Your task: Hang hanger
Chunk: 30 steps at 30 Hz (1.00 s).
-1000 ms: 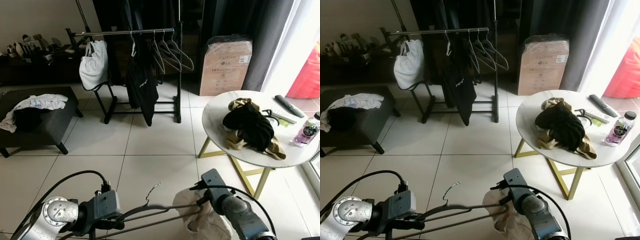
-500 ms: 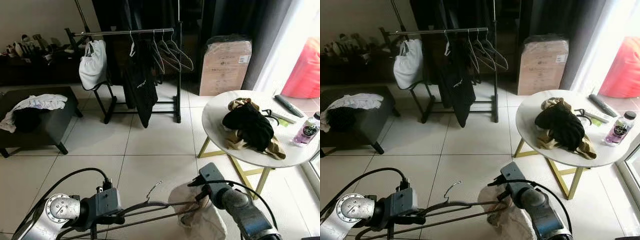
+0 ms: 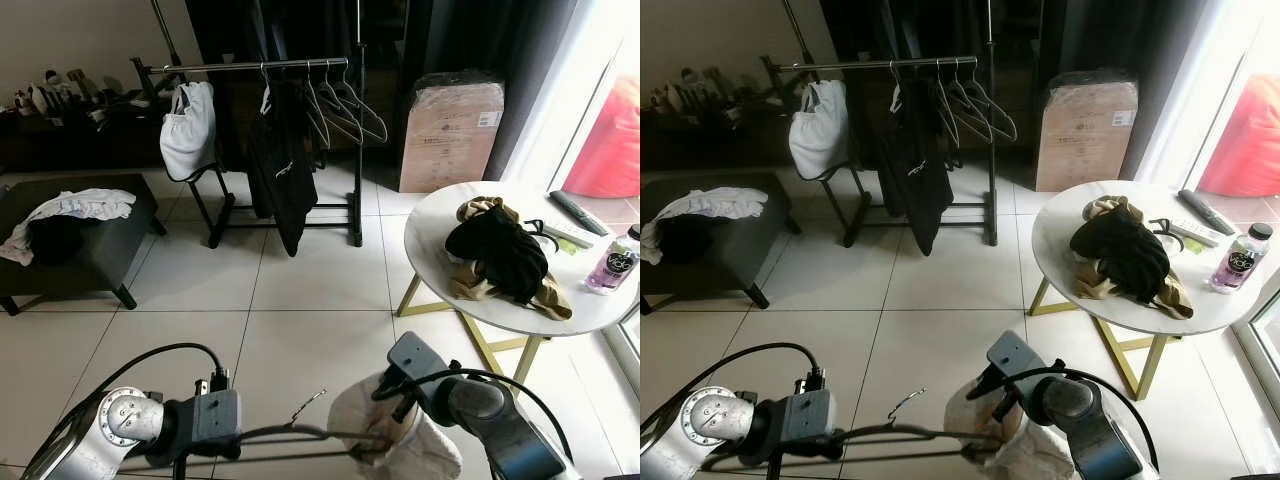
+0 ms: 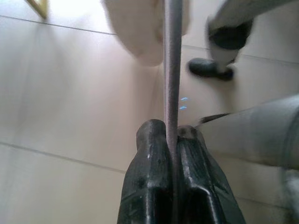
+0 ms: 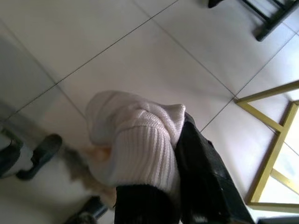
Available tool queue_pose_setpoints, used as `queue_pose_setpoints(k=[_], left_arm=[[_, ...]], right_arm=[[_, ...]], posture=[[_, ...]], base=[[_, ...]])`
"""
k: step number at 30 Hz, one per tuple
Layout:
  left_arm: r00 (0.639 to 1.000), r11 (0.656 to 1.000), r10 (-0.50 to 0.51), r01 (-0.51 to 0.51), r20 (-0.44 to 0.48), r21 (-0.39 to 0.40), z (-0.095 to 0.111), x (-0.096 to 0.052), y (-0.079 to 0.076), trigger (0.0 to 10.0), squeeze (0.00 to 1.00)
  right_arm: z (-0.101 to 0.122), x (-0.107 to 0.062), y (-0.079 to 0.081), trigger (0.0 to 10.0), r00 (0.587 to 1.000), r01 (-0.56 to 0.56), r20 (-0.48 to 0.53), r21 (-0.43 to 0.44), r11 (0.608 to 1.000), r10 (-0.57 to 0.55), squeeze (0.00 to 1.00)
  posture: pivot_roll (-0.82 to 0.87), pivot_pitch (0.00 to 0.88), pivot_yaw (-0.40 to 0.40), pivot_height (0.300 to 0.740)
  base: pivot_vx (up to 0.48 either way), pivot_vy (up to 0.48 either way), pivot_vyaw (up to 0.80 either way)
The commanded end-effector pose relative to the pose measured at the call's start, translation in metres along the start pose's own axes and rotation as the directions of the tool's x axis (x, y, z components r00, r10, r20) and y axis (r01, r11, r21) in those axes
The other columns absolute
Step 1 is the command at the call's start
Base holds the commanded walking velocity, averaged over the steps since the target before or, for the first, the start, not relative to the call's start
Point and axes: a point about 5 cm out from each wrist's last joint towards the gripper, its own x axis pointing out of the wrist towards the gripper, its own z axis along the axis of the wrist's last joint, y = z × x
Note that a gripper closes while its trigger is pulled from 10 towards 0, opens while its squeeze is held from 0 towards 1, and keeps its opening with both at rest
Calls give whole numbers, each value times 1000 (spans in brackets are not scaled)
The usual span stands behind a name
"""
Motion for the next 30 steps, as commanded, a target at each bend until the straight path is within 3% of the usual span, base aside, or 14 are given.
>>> queue_pose_setpoints(k=[1, 2, 5, 13, 20, 30], left_arm=[[999, 997, 54, -54, 1, 54, 3, 1, 6, 10000, 0], [993, 992, 113, -114, 28, 62, 9, 5, 11, 10000, 0], [989, 987, 140, -143, 46, 69, 12, 7, 14, 10000, 0], [994, 999, 10, -14, 104, 34, 18, 15, -4, 10000, 0], [983, 996, -85, 91, 163, -26, 23, 7, -11, 10000, 0], [966, 989, -131, 142, 223, -37, 34, 0, -12, 10000, 0]], right_arm=[[6, -3, 3, 10000, 1000, -16, 14, -24, 1000, 17, 0], [7, -5, 2, 10000, 1000, -16, 14, -35, 999, 17, 0], [8, -7, 2, 10000, 1000, -19, 14, -41, 999, 19, 0], [14, -18, -3, 10000, 999, -29, 31, -95, 995, 32, 0], [20, -19, -6, 10000, 998, -32, 41, -124, 992, 37, 0], [24, -19, -11, 10000, 997, -48, 58, -162, 986, 58, 0]], posture=[[-81, 70, 61, 740], [-84, 71, 61, 740], [-86, 71, 60, 740], [-89, 72, 61, 740], [-80, 75, 60, 740], [-76, 79, 60, 740]], base=[[0, 0, 0], [0, 0, 0], [0, 0, 0], [0, 0, 0], [0, 0, 0], [0, 0, 0]])
